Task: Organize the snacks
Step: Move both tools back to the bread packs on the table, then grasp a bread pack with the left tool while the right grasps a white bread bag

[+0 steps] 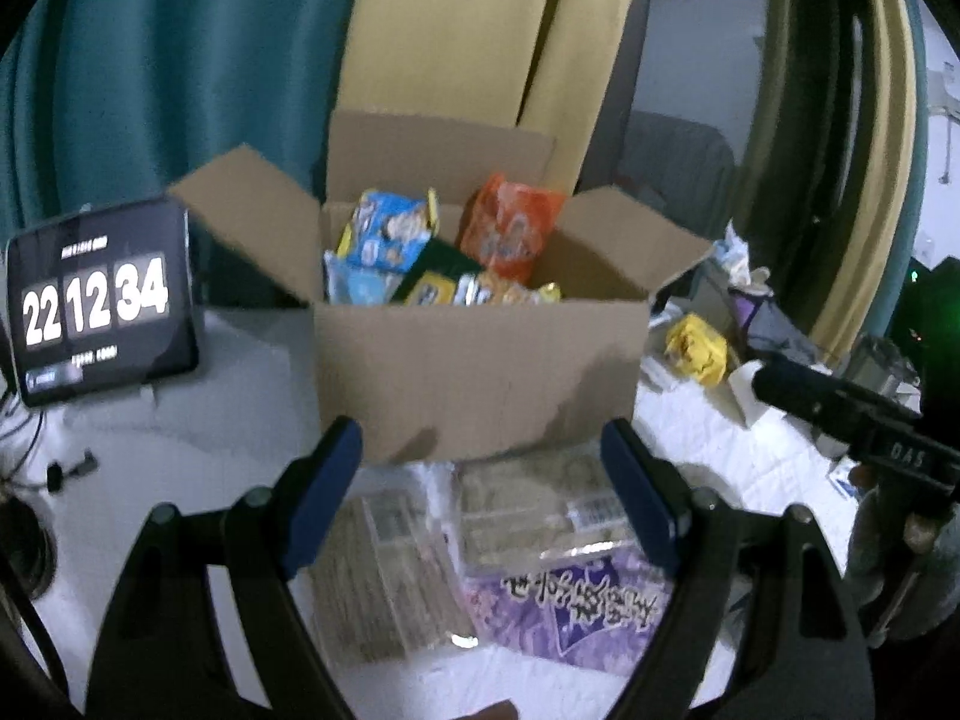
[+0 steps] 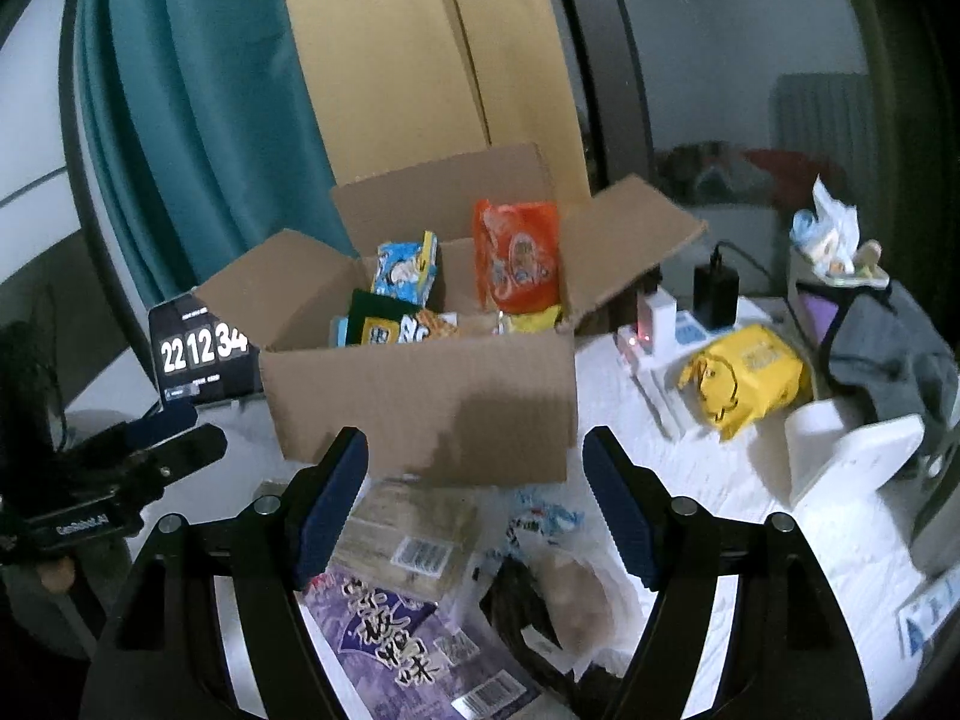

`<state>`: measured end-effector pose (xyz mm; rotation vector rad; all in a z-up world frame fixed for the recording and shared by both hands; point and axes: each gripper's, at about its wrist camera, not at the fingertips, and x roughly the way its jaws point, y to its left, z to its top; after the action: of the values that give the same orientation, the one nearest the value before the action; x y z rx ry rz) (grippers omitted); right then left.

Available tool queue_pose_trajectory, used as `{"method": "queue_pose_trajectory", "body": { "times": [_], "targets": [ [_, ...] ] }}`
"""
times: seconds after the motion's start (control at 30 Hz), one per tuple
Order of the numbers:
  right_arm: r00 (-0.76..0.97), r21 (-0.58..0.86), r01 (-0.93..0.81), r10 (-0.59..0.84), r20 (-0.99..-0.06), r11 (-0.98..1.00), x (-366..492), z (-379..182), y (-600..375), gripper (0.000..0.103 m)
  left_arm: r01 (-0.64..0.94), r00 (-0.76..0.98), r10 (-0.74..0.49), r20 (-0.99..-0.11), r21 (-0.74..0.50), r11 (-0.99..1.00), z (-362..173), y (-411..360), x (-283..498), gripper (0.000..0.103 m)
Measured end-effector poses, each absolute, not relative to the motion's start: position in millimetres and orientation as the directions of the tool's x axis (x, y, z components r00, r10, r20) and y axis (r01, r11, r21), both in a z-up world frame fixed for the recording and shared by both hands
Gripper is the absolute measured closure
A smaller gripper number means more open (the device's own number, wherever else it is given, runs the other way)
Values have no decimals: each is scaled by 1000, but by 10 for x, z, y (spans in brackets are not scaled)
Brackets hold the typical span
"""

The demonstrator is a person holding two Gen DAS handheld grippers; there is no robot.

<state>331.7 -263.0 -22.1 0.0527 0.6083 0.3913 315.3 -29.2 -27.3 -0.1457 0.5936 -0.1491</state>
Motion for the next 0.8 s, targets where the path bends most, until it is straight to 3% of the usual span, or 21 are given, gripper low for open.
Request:
{"method": "queue_pose_trajectory", "body": {
  "times": [0.43, 0.8],
  "targets": [
    [629, 244, -291, 377, -680, 925, 3548, -901, -3038, 26, -29, 702, -77, -708, -135, 990, -1038, -289, 3229, 20],
    [528, 305, -249, 393, -753, 919, 3723, -1289, -3101, 26, -110, 655, 6, -755, -87, 990, -1308, -136, 3334, 20]
  ]
}}
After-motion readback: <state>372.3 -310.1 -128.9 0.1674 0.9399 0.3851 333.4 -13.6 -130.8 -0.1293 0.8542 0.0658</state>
